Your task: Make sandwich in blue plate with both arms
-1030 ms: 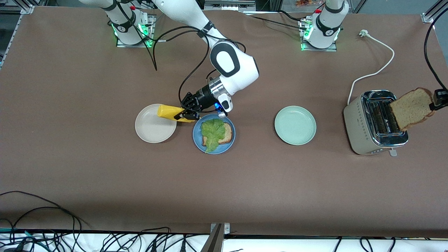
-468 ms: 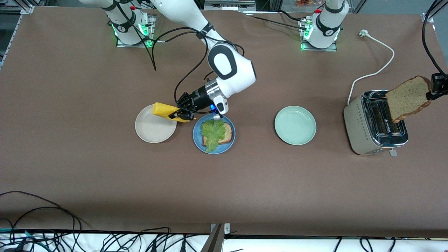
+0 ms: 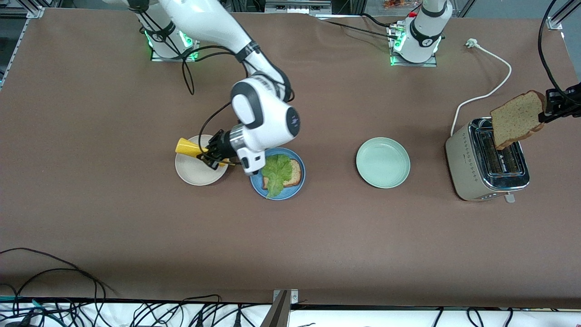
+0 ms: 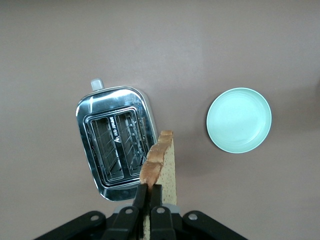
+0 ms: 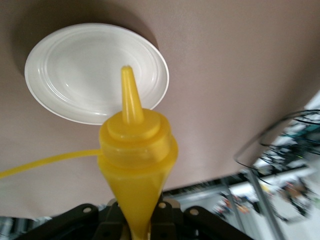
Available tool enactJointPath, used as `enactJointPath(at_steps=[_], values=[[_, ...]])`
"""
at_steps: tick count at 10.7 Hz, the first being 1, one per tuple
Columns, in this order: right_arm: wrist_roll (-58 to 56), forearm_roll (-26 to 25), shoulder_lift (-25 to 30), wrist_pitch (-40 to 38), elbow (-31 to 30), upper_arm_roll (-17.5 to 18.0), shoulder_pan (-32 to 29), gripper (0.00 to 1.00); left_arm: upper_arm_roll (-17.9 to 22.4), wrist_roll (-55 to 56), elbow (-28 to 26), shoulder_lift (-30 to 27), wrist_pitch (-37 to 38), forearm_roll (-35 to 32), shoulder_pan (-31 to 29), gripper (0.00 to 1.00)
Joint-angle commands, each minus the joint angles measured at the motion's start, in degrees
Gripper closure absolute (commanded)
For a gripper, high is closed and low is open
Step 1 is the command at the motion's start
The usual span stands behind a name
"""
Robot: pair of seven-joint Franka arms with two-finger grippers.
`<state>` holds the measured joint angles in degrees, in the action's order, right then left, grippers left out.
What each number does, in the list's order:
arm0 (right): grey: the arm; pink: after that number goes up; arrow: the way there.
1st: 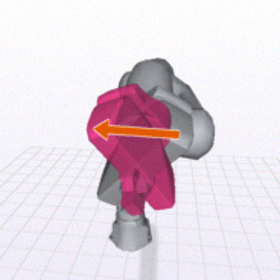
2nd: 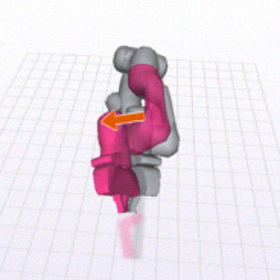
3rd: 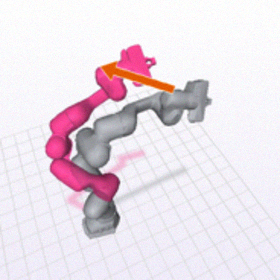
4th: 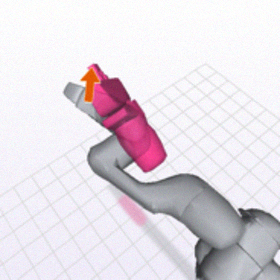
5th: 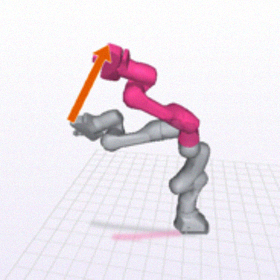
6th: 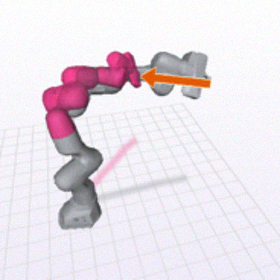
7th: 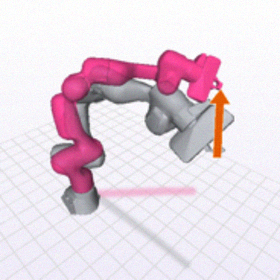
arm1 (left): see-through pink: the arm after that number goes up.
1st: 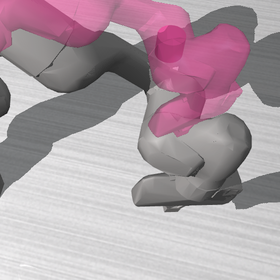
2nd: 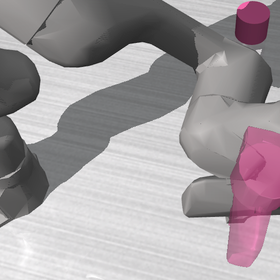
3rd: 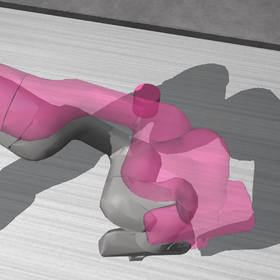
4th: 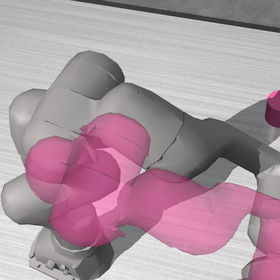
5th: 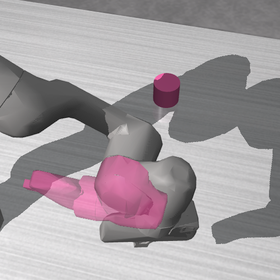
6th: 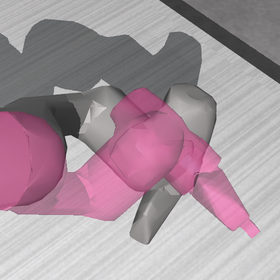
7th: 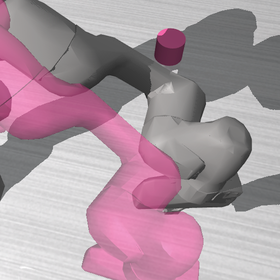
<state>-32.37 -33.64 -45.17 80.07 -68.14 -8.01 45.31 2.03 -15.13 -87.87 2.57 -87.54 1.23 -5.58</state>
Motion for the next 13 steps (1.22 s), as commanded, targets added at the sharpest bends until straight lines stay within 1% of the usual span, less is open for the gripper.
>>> enactJointPath(at_steps=[1,4,7,9,10,11,12,13], values=[[-6.6,10.3,2.4,3.2,0.2,0.7,-7.1,0.88,-3.1,-0.9,1.2,-0.1,1.5,1.2,-0.4,1.00],[-15.4,25.5,3.2,6.4,0.2,0.7,-17.0,0.88,-5.3,-1.0,1.1,-0.5,2.3,1.1,-0.4,1.00],[-25.9,40.2,3.3,6.6,0.2,0.7,-26.6,0.88,-9.5,-1.0,1.1,0.4,2.2,1.1,-0.3,1.00],[-35.1,46.0,3.7,6.1,0.2,0.8,-31.1,0.88,-13.3,-0.5,1.0,1.6,2.1,1.3,-0.2,1.00],[-39.8,49.3,4.2,5.5,-0.1,0.9,-33.9,0.88,-14.7,-0.5,1.1,2.1,2.1,3.2,-0.2,1.00],[-44.1,52.8,4.3,2.8,0.0,1.0,-36.5,0.88,-15.2,0.7,1.0,2.9,2.0,8.0,-0.1,1.00],[-47.2,55.2,4.3,0.6,0.0,1.0,-38.8,0.88,-16.8,2.5,0.9,3.7,1.9,10.3,-0.1,1.00],[-50.6,57.9,4.3,-0.8,0.0,1.2,-41.2,0.88,-19.8,4.9,1.0,5.3,1.8,10.8,-0.1,1.00]])
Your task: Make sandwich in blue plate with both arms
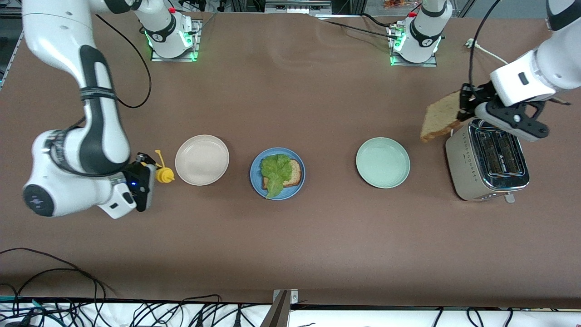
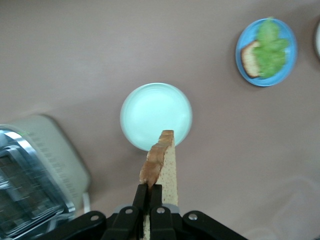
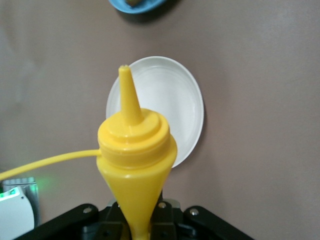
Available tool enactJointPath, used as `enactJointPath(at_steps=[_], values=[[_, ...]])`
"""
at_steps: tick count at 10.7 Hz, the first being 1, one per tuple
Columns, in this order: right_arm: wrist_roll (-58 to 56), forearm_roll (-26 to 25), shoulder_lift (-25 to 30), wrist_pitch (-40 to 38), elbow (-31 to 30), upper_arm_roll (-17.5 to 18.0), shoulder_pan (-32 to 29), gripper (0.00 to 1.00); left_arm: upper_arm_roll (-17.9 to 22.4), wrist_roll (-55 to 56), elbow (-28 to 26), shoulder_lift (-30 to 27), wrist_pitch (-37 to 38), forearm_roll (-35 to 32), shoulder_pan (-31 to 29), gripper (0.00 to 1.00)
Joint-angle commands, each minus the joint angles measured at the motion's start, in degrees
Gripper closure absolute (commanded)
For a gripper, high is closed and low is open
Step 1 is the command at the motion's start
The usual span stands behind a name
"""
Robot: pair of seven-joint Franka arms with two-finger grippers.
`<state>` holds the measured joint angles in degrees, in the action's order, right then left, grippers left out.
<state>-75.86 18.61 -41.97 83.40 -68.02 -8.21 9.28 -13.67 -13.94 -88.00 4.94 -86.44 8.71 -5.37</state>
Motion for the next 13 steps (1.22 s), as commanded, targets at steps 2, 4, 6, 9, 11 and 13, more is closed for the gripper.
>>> enactJointPath(at_steps=[2,4,6,9,11,13], values=[[-16.6,10.4,0.9,-7.7,-0.4,1.4,-9.5,0.88,-9.2,8.8,1.1,7.3,-4.3,4.4,-0.3,1.00],[-26.4,14.9,0.0,-10.4,-1.5,1.4,-13.0,0.88,-13.9,14.9,1.2,11.8,-9.9,5.2,0.4,1.00],[-33.8,18.1,-1.8,-10.5,-3.4,1.4,-15.3,0.88,-16.1,18.0,1.2,17.3,-15.1,12.3,0.9,1.00],[-41.8,19.7,-4.8,-10.5,-4.4,1.4,-16.5,0.88,-19.4,23.7,1.2,24.3,-25.8,13.3,4.1,1.00],[-47.3,20.9,-7.7,-10.5,-4.7,1.4,-16.6,0.88,-20.8,25.2,1.2,29.0,-36.5,13.3,5.6,1.00],[-53.5,21.3,-10.6,-10.5,-4.9,1.4,-16.6,0.88,-23.1,26.0,1.3,34.4,-47.0,15.0,6.7,1.00]])
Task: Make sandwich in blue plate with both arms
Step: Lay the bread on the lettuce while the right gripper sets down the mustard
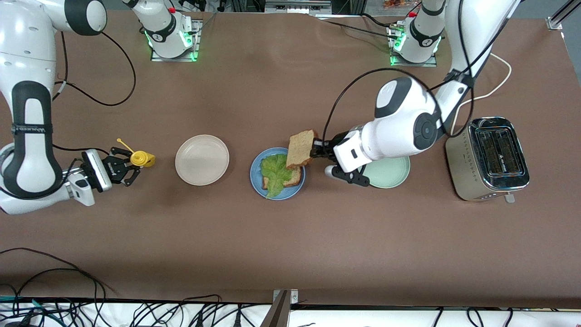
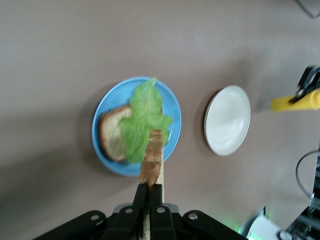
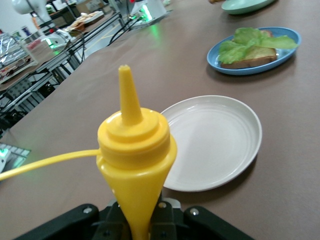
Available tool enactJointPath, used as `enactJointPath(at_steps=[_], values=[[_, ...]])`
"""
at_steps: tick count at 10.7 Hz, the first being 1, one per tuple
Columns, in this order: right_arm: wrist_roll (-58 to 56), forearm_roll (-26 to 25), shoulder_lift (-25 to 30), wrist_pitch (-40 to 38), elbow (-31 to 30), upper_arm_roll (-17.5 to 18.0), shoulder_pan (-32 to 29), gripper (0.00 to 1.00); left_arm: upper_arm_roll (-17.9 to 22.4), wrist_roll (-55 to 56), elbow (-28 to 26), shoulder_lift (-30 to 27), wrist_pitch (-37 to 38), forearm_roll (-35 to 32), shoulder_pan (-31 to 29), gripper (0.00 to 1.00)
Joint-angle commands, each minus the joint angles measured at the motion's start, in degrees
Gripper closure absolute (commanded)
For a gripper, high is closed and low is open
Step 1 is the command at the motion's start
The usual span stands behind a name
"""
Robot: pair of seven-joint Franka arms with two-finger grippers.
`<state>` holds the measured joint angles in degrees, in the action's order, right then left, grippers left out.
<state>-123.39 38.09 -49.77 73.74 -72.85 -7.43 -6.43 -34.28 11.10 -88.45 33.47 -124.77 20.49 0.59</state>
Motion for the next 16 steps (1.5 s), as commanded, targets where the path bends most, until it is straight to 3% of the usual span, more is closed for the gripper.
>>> enactJointPath(at_steps=[1,6,9,11,12,13,14,16], values=[[-7.8,1.8,-3.4,-0.8,-0.1,0.7,-0.9,0.88,-3.4,1.7,1.8,8.4,-14.8,3.4,1.7,1.00],[-15.5,0.8,-3.9,-0.4,-2.4,0.7,-0.7,0.88,-3.5,2.5,4.5,15.8,-20.1,3.7,4.6,1.00],[-21.2,-0.1,-4.3,1.7,-2.5,0.7,-0.7,0.88,-2.6,1.6,4.5,16.4,-21.1,2.9,3.8,1.00],[-21.8,0.0,-4.5,1.4,-2.7,0.7,-0.8,0.85,-1.8,-0.4,3.7,16.2,-20.3,2.9,3.5,0.92],[-21.6,0.1,-4.5,1.1,-3.3,0.7,-0.9,0.67,-1.1,-1.4,2.8,15.9,-19.5,2.8,3.3,0.92],[-21.0,0.1,-4.5,1.1,-3.8,0.7,-1.0,0.29,-0.4,-3.3,2.6,15.6,-14.8,2.8,3.1,0.92],[-21.0,0.1,-4.5,0.5,-3.9,0.6,-1.1,0.00,0.2,-3.5,2.6,15.5,-11.2,2.8,3.1,0.91],[-20.8,-0.2,-4.5,-0.9,-3.8,0.5,-1.7,0.00,0.9,-3.4,2.7,15.0,-6.8,2.8,3.1,0.79]])
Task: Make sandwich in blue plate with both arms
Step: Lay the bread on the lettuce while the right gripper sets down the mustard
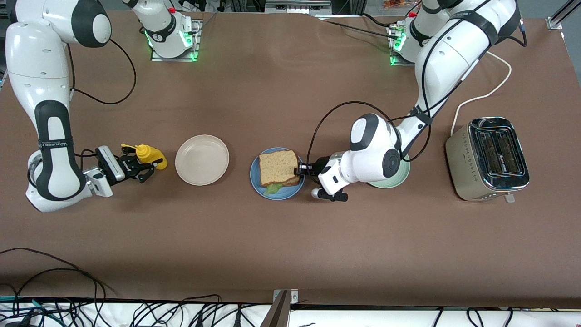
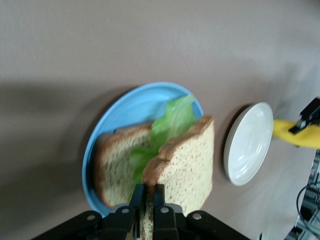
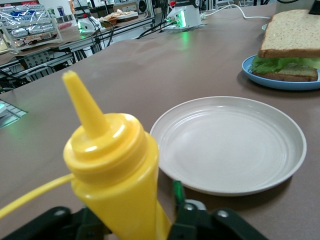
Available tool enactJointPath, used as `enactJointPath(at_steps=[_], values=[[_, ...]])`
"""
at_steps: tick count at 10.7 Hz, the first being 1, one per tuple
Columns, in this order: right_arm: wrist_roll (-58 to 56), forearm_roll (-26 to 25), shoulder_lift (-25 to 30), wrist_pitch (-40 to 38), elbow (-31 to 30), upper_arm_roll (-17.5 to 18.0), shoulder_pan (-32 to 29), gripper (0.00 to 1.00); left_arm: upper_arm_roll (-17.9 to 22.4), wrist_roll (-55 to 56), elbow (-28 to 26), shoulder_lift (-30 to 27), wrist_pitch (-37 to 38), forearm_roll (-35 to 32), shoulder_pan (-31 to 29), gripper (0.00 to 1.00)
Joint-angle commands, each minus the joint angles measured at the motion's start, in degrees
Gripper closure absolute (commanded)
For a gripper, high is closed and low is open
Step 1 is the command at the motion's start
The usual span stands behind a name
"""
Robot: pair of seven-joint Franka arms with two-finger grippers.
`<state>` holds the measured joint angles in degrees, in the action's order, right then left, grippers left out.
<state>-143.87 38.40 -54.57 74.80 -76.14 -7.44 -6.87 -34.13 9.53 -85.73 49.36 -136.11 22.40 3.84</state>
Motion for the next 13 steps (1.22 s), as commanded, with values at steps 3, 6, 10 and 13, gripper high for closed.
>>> enactJointPath(at_steps=[3,6,10,13], values=[[-0.5,-1.0,0.6,-3.2,0.0,-0.5,-2.6,0.00,1.6,-1.8,0.9,-1.6,4.6,0.9,-0.1,0.51],[0.7,-1.7,0.9,-4.1,1.1,-1.9,-3.1,0.00,2.5,-1.6,1.1,-5.7,4.8,1.0,-0.8,0.03],[6.1,-1.7,1.6,-7.2,2.0,-2.8,-3.3,0.00,11.1,-2.7,-0.1,-19.4,26.2,0.9,-0.8,0.00],[15.4,-3.6,2.4,-12.6,8.4,-3.5,-3.2,0.00,20.7,-9.6,0.0,-30.3,42.5,-1.1,-0.7,0.00]])
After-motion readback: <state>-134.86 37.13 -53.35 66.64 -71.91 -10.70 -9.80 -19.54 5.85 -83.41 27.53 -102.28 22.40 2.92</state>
